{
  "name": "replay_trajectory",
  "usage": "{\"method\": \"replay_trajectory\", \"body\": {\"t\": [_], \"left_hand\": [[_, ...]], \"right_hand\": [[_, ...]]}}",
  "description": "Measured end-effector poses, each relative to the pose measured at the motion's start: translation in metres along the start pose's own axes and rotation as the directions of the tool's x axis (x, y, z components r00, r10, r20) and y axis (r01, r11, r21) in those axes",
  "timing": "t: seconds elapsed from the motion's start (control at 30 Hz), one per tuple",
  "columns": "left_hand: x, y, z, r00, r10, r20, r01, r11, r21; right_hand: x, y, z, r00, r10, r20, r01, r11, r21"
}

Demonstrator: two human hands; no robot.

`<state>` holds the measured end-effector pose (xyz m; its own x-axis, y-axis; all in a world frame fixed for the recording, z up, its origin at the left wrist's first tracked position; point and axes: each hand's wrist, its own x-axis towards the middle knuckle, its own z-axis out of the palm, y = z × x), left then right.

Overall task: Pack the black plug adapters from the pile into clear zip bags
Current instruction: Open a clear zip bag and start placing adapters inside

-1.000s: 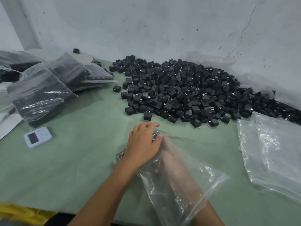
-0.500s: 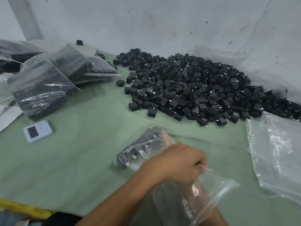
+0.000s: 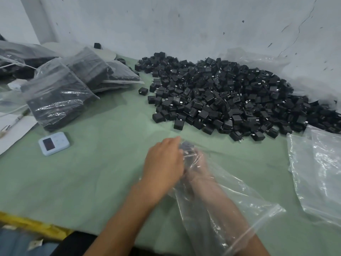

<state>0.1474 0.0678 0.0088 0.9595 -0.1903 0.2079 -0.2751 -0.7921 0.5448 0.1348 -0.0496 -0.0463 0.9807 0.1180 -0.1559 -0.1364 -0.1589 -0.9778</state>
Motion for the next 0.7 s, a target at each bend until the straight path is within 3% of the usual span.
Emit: {"method": "replay_trajectory", "body": {"t": [0.03, 0.1, 0.17, 0.23, 0.33, 0.47, 0.57, 0.7], "left_hand": [[0.009, -0.012, -0.001, 0.988, -0.149, 0.038, 0.147, 0.988, 0.057], [0.028, -0.021, 0.004, 0.949, -0.263, 0.172, 0.260, 0.965, 0.041], [0.036, -0.013, 0.012, 0.943, -0.247, 0.224, 0.265, 0.963, -0.051], [0.037, -0.017, 0.019, 0.958, -0.225, 0.178, 0.248, 0.961, -0.123], [0.035, -0.027, 0.022, 0.982, -0.155, 0.104, 0.166, 0.981, -0.104], [0.031, -0.028, 0.023, 0.984, -0.145, 0.106, 0.160, 0.977, -0.141], [0.029, -0.026, 0.024, 0.994, -0.097, 0.040, 0.099, 0.993, -0.056], [0.030, -0.023, 0.021, 0.994, -0.037, 0.101, 0.039, 0.999, -0.010]], "right_hand": [[0.001, 0.001, -0.003, 0.996, 0.060, -0.065, -0.065, 0.994, -0.092], [0.002, 0.000, -0.010, 0.983, 0.087, -0.159, -0.118, 0.973, -0.200], [0.001, 0.000, -0.014, 0.984, 0.082, -0.157, -0.117, 0.966, -0.231], [0.001, -0.001, -0.015, 0.987, 0.092, -0.132, -0.124, 0.956, -0.267], [0.006, -0.003, -0.018, 0.990, 0.086, -0.111, -0.115, 0.950, -0.289], [0.008, -0.001, -0.018, 0.991, 0.074, -0.107, -0.107, 0.930, -0.350], [0.008, 0.002, -0.017, 0.998, 0.019, -0.058, -0.035, 0.958, -0.285], [0.009, 0.016, -0.012, 0.994, -0.104, 0.009, 0.105, 0.992, -0.065]]}}
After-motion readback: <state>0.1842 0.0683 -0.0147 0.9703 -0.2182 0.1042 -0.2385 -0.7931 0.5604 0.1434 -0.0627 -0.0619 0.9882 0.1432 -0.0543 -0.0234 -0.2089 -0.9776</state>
